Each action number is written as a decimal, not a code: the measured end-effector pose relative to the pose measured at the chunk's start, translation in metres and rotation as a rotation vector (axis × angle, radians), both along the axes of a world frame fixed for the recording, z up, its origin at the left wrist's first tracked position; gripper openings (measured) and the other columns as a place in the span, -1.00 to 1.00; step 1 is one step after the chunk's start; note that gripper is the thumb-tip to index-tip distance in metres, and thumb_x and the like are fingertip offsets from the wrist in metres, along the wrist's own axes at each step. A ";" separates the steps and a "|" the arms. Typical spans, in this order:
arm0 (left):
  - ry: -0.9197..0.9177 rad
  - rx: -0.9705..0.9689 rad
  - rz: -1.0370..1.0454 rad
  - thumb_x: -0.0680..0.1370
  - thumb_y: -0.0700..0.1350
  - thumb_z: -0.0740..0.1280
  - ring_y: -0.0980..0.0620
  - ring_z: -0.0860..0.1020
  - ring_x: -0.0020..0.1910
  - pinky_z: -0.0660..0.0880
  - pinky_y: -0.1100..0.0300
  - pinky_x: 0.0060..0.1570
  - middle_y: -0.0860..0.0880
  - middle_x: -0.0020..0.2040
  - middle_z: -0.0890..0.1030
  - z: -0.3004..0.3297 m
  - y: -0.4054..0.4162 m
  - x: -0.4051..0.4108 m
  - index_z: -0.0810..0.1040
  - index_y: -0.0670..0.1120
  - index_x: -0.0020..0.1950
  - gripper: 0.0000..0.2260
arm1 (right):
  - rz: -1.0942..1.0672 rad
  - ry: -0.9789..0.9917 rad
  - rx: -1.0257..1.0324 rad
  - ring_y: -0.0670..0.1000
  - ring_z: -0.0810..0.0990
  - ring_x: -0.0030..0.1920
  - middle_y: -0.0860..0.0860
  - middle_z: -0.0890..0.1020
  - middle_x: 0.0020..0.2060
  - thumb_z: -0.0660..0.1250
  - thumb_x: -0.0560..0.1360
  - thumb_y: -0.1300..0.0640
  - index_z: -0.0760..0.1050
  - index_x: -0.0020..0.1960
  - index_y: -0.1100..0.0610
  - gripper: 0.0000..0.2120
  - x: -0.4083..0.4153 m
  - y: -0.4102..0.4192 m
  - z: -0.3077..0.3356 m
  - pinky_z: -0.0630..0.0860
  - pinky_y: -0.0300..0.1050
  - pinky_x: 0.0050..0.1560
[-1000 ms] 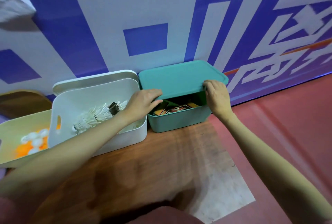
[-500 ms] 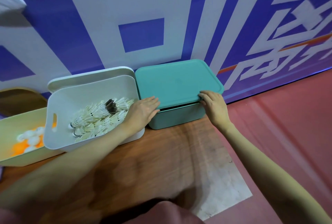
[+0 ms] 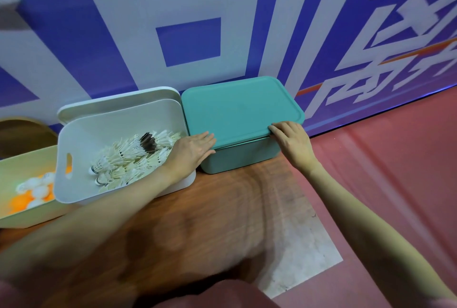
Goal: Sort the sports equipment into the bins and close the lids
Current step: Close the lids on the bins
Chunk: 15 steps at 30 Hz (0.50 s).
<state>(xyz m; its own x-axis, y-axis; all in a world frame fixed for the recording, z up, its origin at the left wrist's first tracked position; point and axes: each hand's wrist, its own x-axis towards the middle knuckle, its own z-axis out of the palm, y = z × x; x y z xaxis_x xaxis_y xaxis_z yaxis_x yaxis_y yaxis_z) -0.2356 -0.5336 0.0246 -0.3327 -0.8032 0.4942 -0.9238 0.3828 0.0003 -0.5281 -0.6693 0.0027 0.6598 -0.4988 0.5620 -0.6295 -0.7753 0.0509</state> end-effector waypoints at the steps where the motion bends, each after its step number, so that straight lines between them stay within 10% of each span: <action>1: -0.007 -0.010 -0.006 0.38 -0.15 0.53 -0.11 0.67 -0.02 0.63 0.05 -0.15 -0.14 0.01 0.69 -0.001 0.000 0.000 0.68 -0.23 0.00 -0.75 | 0.010 0.001 -0.012 0.16 0.54 -0.03 0.13 0.61 0.01 0.37 0.49 0.30 0.53 0.16 0.26 -0.76 -0.001 0.000 0.000 0.36 -0.06 -0.07; 15: -0.076 -0.031 -0.032 0.55 -0.04 0.19 -0.06 0.67 -0.01 0.65 0.08 -0.22 -0.08 0.01 0.70 -0.009 -0.004 0.008 0.68 -0.18 0.02 -0.68 | -0.072 -0.067 0.104 0.12 0.44 -0.18 0.10 0.54 -0.17 0.39 0.48 0.11 0.55 0.00 0.24 -0.80 0.013 0.006 0.003 0.45 0.02 -0.24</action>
<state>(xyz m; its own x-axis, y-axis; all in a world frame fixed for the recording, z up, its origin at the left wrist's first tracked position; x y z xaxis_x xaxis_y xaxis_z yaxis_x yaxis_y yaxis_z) -0.2280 -0.5377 0.0154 -0.3950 -0.7762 0.4914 -0.9082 0.4105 -0.0816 -0.5153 -0.6638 0.0059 0.5824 -0.6018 0.5465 -0.6833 -0.7266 -0.0718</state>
